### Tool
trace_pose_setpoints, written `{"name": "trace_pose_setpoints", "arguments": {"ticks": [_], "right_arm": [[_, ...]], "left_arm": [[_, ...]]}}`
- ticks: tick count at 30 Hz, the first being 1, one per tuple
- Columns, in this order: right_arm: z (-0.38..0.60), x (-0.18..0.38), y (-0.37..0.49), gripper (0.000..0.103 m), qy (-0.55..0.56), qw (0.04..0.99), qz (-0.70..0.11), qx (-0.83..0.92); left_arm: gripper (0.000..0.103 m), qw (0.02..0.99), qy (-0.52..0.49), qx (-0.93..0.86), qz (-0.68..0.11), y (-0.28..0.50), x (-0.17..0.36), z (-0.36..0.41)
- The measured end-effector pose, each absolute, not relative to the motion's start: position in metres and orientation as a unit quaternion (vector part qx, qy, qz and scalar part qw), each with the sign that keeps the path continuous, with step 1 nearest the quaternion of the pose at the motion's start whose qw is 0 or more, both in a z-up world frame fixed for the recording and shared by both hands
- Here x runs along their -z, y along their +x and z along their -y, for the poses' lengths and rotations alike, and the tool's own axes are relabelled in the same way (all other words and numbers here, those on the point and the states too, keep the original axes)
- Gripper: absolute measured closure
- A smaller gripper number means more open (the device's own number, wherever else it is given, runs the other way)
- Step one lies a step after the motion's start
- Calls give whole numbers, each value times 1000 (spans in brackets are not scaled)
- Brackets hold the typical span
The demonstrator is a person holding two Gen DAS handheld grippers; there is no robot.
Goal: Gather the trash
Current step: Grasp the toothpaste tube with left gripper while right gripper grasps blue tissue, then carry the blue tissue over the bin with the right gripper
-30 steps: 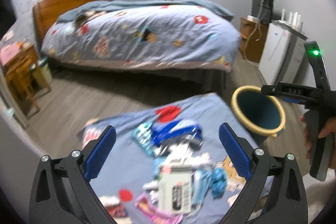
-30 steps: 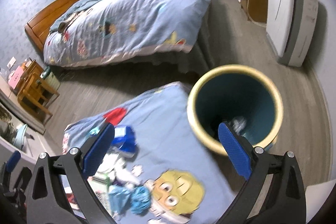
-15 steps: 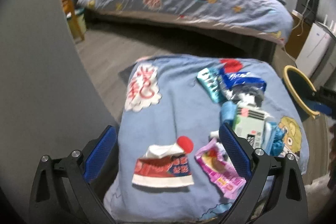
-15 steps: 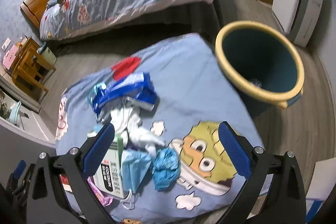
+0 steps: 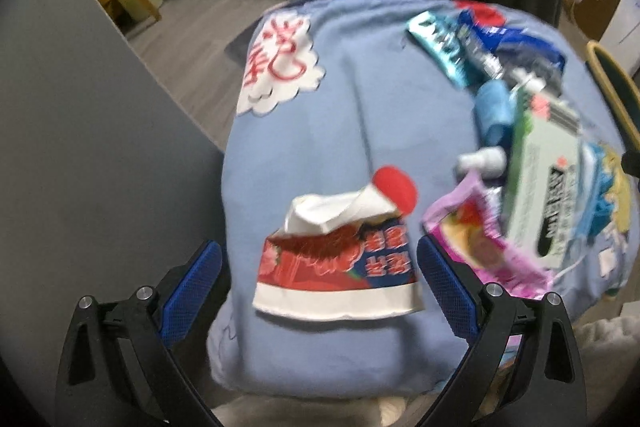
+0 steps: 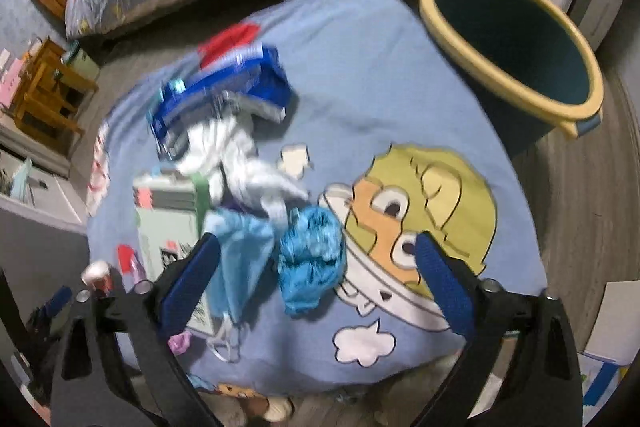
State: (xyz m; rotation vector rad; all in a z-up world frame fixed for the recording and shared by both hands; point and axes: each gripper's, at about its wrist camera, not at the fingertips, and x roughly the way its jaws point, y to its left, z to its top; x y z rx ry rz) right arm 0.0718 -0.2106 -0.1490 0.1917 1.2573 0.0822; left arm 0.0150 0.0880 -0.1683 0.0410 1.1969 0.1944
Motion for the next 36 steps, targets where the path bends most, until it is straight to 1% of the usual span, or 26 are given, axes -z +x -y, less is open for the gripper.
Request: {"name": "trace_pose_setpoints", "arguments": {"ticks": [1,3,7,9,11,13,14,16,18,19,20,22,23,27,31,36], "right_arm": [[210,152,72,28,87,800,-593,-39],[208,158,72,37,81,792,-603,-42],[205,170,74,47,73,781,-618,-48],[204,175,73,56,75,776,-624,-52],[203,180,75,62,73,769,-632,-57],[202,181,76,64,70,767,-635,-60],[201,181,76,66,67,767,-635,-62],[200,181,77,69,60,769,-633,-65],[198,178,78,72,52,773,-629,-67],[197,177,78,72,51,775,-626,-67],[198,175,79,73,51,778,-622,-66],[198,170,81,74,57,785,-613,-66],[199,166,82,74,60,790,-607,-66],[203,153,85,74,72,803,-588,-65],[209,145,86,74,88,811,-575,-65],[218,125,87,74,98,827,-550,-68]], "left_arm": [[6,818,20,-94,-567,15,171,-89],[6,812,15,-95,-575,15,176,-93],[6,801,12,-94,-591,18,186,-94],[8,794,9,-91,-601,20,192,-94],[8,791,3,-86,-606,21,195,-94],[11,789,2,-81,-609,21,197,-93],[13,789,3,-78,-609,21,197,-92],[31,794,-1,-60,-605,23,197,-89],[41,799,4,-50,-600,24,195,-83],[49,801,11,-50,-596,23,193,-79],[54,807,19,-46,-589,23,190,-75],[82,812,9,-29,-583,23,186,-72],[82,814,6,-23,-580,23,184,-70],[88,833,32,-26,-551,21,169,-60],[89,857,33,-27,-514,24,144,-55],[89,880,12,-15,-475,31,115,-53]]}}
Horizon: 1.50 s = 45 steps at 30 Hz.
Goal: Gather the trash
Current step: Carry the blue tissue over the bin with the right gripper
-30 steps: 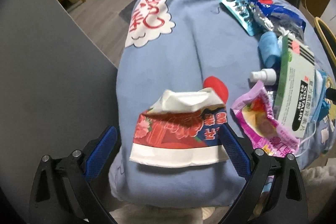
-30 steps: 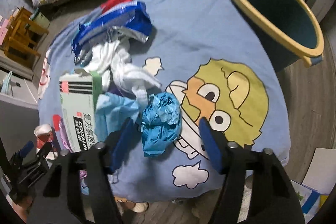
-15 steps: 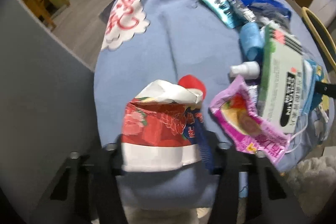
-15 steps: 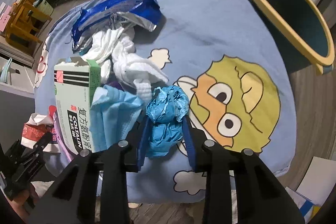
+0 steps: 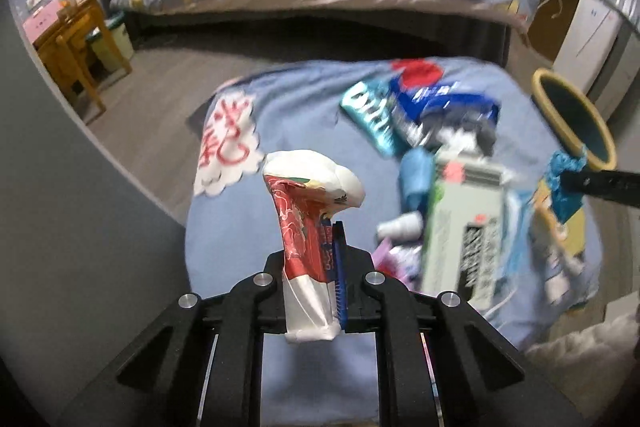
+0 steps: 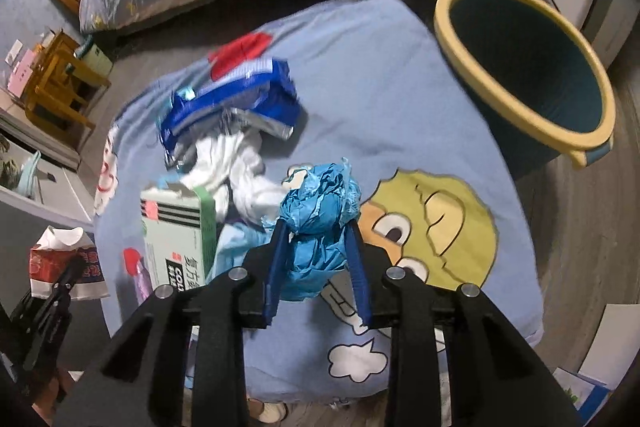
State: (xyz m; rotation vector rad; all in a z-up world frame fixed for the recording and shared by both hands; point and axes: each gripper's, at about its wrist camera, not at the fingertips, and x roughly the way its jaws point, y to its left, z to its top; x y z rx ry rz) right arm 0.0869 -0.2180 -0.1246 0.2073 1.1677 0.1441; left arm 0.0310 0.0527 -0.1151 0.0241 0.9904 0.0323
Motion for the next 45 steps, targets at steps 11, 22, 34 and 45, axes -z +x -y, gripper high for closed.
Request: {"name": "trace_pose_setpoints", "arguments": {"ticks": [11,22,34,45], "right_arm": [[255,40,91,74,95,877,-462,-89],[303,-26,102,74,42,917,-388,-87],[364,-9,144,74,58,916,-393,-55],[426,48,190,74,90,886,-455,11]], "left_arm": [[89,913,45,30,-404,36,62,-5],[89,922,55,89,-372,52,36,51],[89,923,79,133,-353,98,24,111],[89,899,113,211,-366,141,53,194]]}}
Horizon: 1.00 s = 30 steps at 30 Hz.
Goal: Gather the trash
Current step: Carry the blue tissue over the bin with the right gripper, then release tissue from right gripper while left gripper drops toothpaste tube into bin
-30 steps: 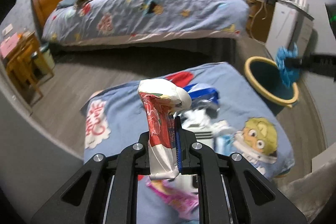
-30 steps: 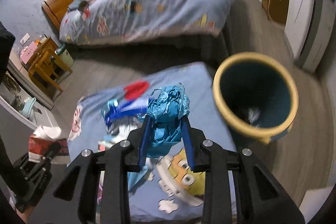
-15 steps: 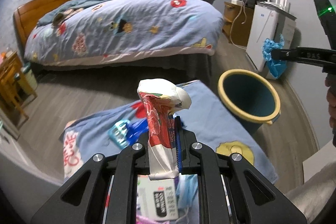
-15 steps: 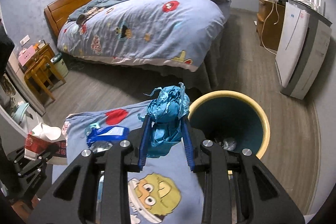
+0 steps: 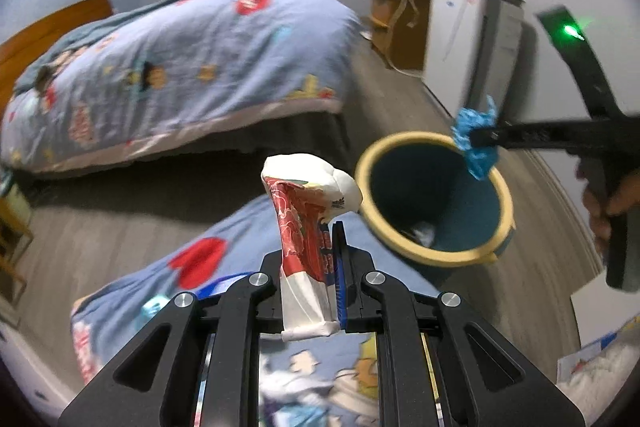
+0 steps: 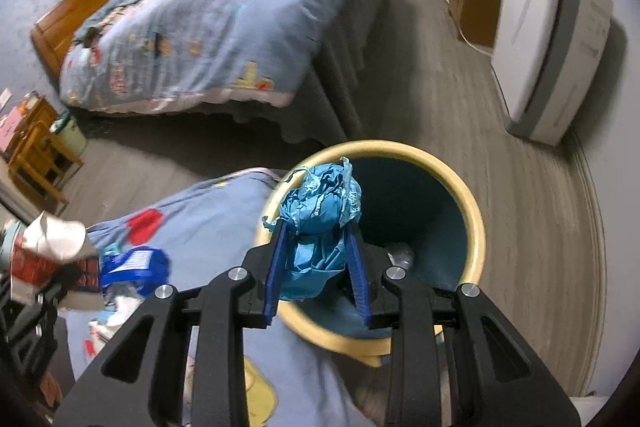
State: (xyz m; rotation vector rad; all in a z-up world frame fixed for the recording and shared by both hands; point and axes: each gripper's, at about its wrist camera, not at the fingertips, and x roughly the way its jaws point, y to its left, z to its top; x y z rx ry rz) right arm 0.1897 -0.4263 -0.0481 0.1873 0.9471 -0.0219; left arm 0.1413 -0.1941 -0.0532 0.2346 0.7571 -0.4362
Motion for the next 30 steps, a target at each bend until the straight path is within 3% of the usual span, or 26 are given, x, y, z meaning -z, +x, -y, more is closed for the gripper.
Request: {"name": "trace_pose_setpoints", "arguments": {"ticks": [9,17,19,20,21,22,30], "right_arm": [[472,97,206,74,141,852,-501,63],[494,95,206,71,190,856,-475,77],[498,92,206,63,197,859,-466,82],[500,91,205,54,201,860,-462,84],[503,90,204,48,206,861,-457,87],[504,89,204,47,210,861,-455,87],[516,81,198,9,242,864,-431,93]], "left_arm": [[87,861,105,277,-413,174,91,266],[87,854,138,297,-404,199,108,321],[80,856,139,300,-397,203,108,329],[67,858,142,298,-392,204,108,331],[45,861,147,295,-387,206,107,334],[29,864,149,295,-380,206,106,335],[12,875,144,280,-368,199,102,329]]}}
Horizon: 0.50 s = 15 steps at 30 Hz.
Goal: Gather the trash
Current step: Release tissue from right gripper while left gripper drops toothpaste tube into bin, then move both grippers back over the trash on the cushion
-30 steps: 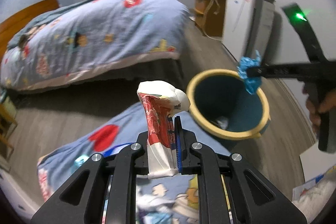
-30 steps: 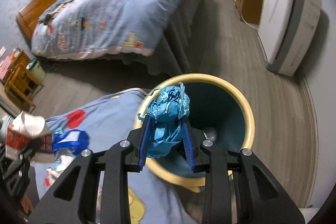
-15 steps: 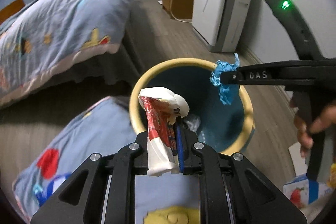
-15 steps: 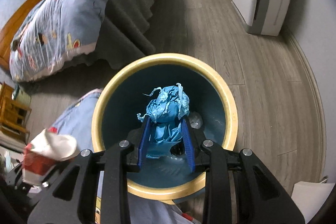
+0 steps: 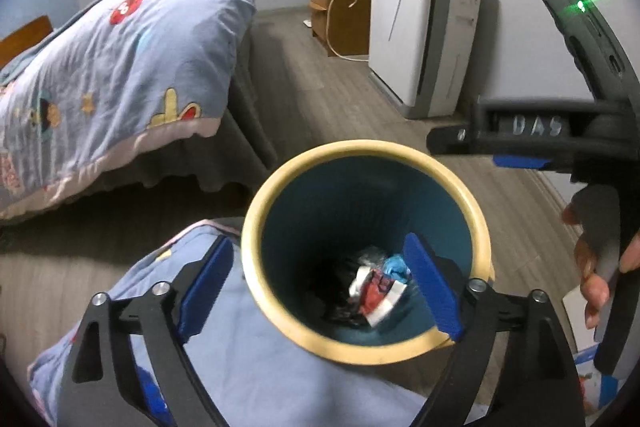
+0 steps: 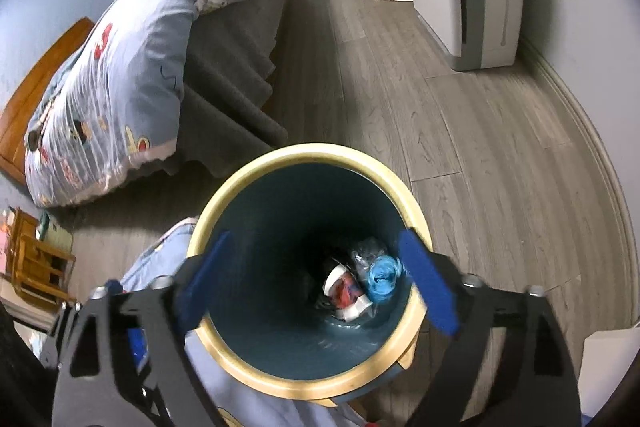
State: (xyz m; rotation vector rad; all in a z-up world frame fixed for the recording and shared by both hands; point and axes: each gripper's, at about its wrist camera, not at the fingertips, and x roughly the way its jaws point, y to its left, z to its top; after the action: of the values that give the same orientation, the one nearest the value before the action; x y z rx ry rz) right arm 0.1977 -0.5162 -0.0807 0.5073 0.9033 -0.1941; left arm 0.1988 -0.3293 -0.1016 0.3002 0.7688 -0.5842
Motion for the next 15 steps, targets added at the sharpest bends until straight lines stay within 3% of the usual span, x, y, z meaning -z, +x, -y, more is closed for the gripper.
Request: {"name": "trace_pose_setpoints", "arguments": {"ticks": [15], "right_arm": [[465,44,183,6,206,880,-416,104]], "left_arm": [[7,901,151,238,-331,150,35,230]]}}
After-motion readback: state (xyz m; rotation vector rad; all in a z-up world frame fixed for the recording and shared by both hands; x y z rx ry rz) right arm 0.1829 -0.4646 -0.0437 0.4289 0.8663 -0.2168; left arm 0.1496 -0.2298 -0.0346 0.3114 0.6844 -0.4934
